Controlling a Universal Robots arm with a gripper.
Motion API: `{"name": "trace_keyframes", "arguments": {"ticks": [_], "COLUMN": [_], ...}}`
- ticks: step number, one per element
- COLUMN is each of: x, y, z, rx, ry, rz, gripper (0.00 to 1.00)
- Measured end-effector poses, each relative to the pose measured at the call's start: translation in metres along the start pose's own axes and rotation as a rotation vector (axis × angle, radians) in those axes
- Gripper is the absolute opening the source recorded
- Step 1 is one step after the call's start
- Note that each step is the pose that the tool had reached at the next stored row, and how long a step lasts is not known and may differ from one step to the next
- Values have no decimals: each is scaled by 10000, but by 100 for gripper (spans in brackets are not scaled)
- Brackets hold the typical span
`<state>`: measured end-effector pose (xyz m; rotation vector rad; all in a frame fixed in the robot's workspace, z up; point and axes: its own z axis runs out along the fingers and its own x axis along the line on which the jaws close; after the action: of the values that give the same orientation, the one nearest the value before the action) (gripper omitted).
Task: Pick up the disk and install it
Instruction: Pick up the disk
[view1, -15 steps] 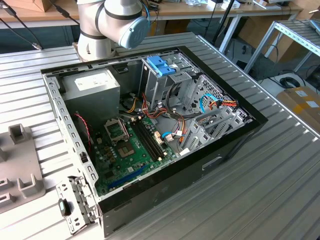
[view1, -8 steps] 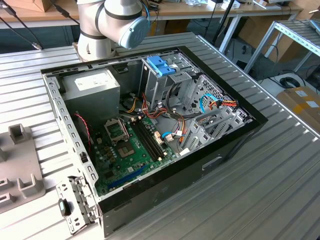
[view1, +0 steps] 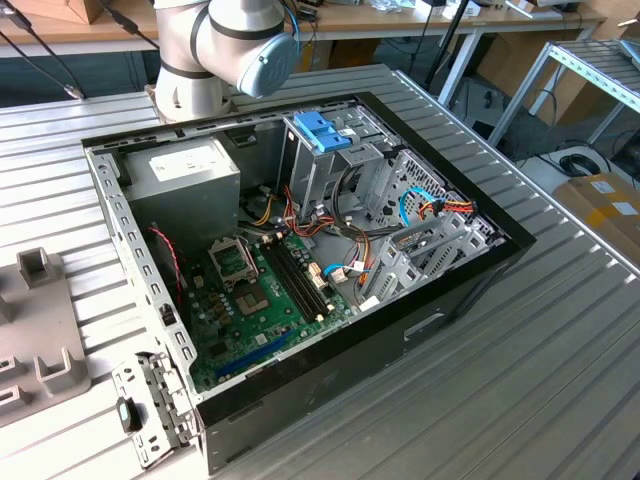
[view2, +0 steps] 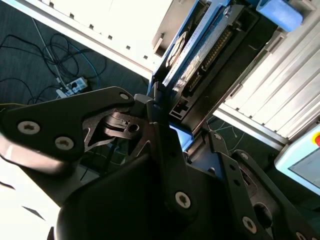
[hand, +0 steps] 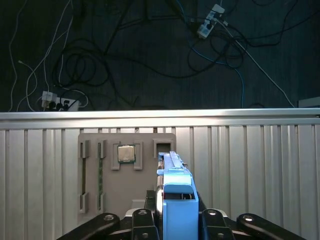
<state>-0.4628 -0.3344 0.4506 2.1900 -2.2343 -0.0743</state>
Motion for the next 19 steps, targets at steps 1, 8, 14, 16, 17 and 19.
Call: {"name": "trace_keyframes", "arguments": {"ticks": [1,8,14,16,17,19], "x": [0,-1,-1,-1,-1,-1], "y": [0,1,2,2,2,2], "z": [-5,-27,-42,-48,-51,-56], "rx": [0,0,0,0,0,0], "ry": [0,0,0,0,0,0], "rz": [0,-1,0,0,0,-1], "gripper": [37,37,37,37,37,37]}}
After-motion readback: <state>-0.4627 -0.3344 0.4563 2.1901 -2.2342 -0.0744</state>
